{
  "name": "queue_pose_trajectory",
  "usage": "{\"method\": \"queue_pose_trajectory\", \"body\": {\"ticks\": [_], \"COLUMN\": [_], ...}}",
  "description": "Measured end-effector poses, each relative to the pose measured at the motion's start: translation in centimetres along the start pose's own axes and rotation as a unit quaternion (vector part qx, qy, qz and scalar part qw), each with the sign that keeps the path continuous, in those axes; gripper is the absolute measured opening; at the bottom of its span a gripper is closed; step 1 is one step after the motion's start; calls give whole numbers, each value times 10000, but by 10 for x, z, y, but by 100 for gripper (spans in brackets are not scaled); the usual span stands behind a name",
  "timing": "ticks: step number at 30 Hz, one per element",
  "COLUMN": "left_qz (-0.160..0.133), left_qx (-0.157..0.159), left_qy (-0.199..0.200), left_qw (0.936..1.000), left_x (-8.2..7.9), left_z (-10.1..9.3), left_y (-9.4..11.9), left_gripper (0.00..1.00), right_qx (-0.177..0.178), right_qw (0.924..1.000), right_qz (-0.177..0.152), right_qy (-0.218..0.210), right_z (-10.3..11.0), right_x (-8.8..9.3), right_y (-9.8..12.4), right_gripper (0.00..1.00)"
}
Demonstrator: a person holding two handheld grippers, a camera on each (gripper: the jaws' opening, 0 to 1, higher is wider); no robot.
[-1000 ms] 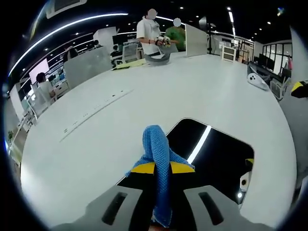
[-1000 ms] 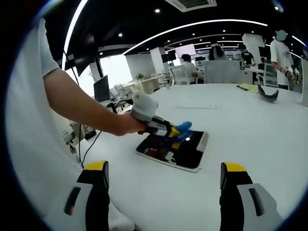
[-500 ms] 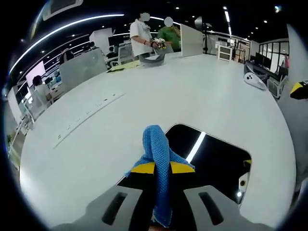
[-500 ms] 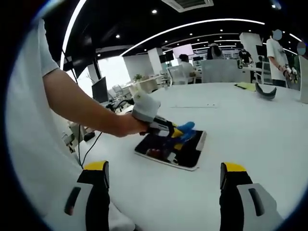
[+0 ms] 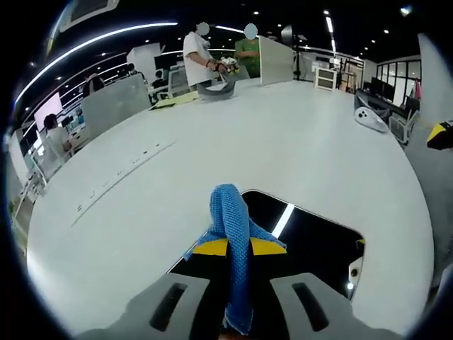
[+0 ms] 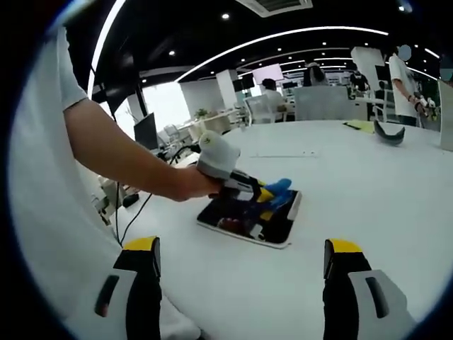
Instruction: Wipe the mirror surface with the cleaning cloth until all visible marks leave the cleaned area.
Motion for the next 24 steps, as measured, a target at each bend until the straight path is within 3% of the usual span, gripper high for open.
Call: {"method": "queue_pose_trajectory", "body": {"ticks": [24], "left_qz": [4], "left_qx": [114], "left_qy": [-54], "left_qw": [9999], "left_x": [-8], "left_z": [-9], "left_y": [-7], "left_gripper": [7], "right_qx": [22], "right_qw": [10000], "right_qz": [-46], "right_qy": [-48], "right_z": [-2], "right_x": [-1], "right_y": [3], "right_gripper": [95]}}
Point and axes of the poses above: the point that each gripper's makers call its tool centre point, and the gripper's own axes: y roughly backward along the fingers, z roughly to its left, x roughly out of its underside, the point moved 5 cm from there along y, roughly backward along the fingers, and after that the axes turned 7 degrees about -y, right-handed, at the moved point
